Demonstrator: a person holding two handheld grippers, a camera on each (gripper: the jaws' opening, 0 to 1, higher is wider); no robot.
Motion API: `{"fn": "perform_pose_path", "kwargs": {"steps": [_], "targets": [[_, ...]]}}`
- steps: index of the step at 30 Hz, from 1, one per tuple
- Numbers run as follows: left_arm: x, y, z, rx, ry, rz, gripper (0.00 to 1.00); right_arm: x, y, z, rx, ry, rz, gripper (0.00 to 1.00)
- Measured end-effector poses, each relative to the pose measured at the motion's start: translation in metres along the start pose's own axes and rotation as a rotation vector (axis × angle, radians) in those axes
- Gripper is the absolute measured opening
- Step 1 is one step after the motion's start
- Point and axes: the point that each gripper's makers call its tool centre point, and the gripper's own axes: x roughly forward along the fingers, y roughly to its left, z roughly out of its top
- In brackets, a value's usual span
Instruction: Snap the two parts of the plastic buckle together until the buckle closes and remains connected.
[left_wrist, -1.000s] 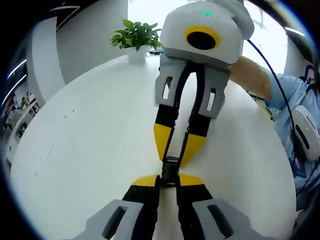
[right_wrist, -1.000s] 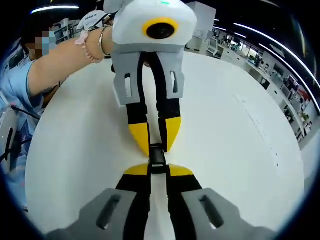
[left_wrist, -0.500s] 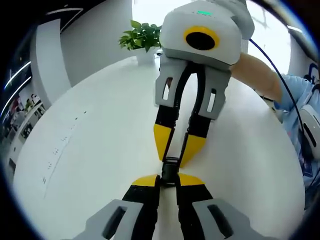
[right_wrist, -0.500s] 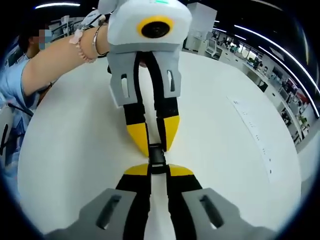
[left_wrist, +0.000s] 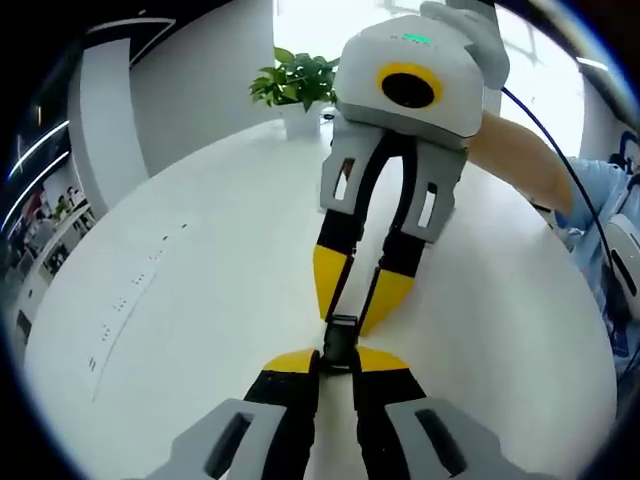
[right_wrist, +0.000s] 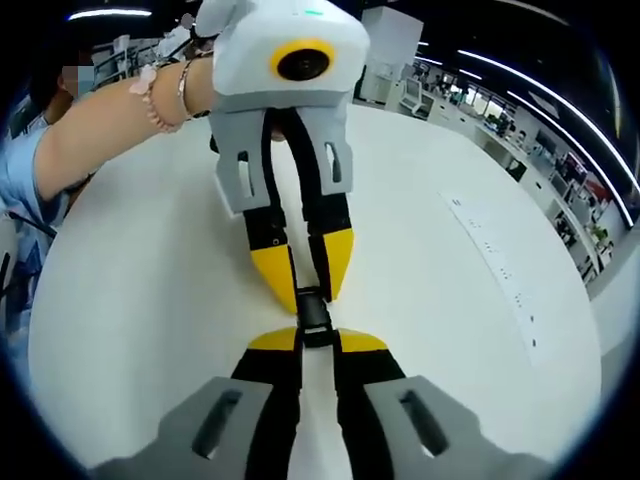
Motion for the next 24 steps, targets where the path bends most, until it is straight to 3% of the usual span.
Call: {"fn": "perform_pose_path", "kwargs": {"steps": [4,10,13,20,23,24], "targets": [[0.0,0.006,0.005,-0.013,-0.006,0.022,0.14,-0.003,0.003,-0.003,0.012,0.0,-0.011,0.11],[-0.013,0.014,0.015,0.005,-0.029,0.114,0.36,-0.007,0.001,-0.005,0.011,0.013,-0.033,0.11],[-0.022,0.013,0.022,-0.003,-0.055,0.138,0.36,-0.007,0.0,-0.005,0.009,0.024,-0.037,0.11],[-0.058,0.036,0.038,-0.002,-0.104,0.293,0.36,-0.011,-0.012,-0.003,0.026,0.04,-0.056,0.11],[-0.077,0.037,0.045,-0.008,-0.145,0.362,0.37,-0.015,-0.019,-0.003,0.05,0.034,-0.098,0.16],[-0.087,0.037,0.048,-0.016,-0.167,0.396,0.38,-0.018,-0.025,0.003,0.054,-0.003,-0.133,0.15]]}}
